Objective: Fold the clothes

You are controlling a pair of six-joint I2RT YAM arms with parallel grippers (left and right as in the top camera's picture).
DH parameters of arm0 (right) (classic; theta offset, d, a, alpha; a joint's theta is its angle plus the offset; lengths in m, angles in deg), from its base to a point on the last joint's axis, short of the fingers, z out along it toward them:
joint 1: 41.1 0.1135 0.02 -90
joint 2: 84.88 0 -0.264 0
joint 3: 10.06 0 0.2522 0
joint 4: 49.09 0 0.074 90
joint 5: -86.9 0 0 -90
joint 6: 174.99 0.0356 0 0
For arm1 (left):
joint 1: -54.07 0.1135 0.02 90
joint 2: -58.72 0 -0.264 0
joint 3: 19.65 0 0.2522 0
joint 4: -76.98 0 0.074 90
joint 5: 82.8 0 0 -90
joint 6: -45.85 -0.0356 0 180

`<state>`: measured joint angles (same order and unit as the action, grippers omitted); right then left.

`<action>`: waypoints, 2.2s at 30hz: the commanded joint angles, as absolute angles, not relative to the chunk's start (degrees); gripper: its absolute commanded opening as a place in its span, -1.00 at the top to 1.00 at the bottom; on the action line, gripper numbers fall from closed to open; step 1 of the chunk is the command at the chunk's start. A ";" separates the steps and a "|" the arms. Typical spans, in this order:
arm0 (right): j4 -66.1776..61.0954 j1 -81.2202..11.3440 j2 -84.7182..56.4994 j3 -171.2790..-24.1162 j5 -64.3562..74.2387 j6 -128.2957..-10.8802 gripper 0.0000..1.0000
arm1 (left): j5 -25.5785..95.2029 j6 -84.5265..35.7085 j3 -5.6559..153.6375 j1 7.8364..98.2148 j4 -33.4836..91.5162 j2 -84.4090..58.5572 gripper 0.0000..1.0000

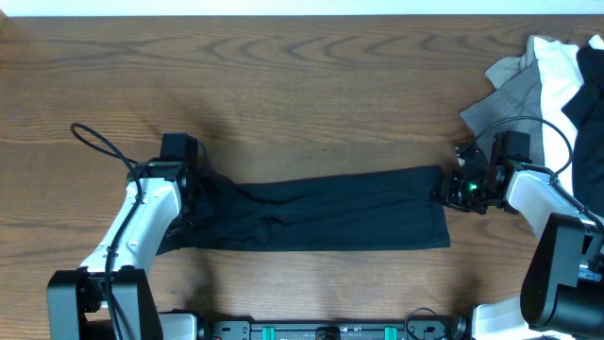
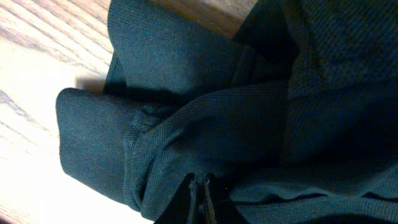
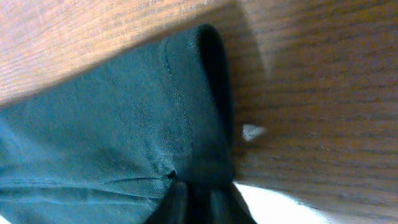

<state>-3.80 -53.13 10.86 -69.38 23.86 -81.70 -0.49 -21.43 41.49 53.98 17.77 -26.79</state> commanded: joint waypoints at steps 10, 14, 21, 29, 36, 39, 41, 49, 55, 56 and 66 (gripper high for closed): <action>-4.43 -52.54 10.88 -69.84 22.20 -80.54 0.97 | -0.73 -21.16 45.69 54.17 12.22 -23.41 0.88; -1.85 -53.99 9.14 -72.68 18.11 -80.56 0.98 | -0.73 -21.19 46.65 54.17 11.15 -19.67 0.86; 7.44 -58.64 4.50 -80.75 7.97 -80.41 0.98 | -0.75 -21.16 46.65 54.17 10.58 -16.11 0.81; 14.89 -58.55 0.26 -86.08 3.14 -79.25 0.97 | -0.73 -21.14 46.65 54.17 10.58 -16.08 0.81; 20.35 -50.42 -0.24 -88.16 2.68 -78.86 0.97 | -0.75 -21.14 46.65 54.17 10.56 -16.08 0.81; 20.66 -45.22 -0.24 -88.16 2.68 -76.56 0.97 | -0.73 -21.14 46.65 54.17 10.51 -16.08 0.81; 20.62 -42.25 -0.24 -88.16 2.70 -74.72 0.97 | 0.08 -21.16 46.65 54.17 10.51 -16.08 0.80; 20.20 -30.40 -0.11 -88.16 2.70 -68.17 0.97 | 2.27 -21.16 46.65 54.17 10.56 -16.08 0.81; 18.17 -22.38 1.81 -88.16 2.70 -63.10 0.97 | 2.27 -21.19 46.58 54.17 10.51 -16.08 0.81; 17.80 -21.49 2.36 -88.16 2.70 -62.62 0.98 | 2.27 -21.19 46.54 54.17 10.51 -16.08 0.81; 13.08 -12.74 7.45 -88.16 2.88 -56.89 0.98 | 2.27 -21.40 46.41 54.17 10.51 -16.11 0.80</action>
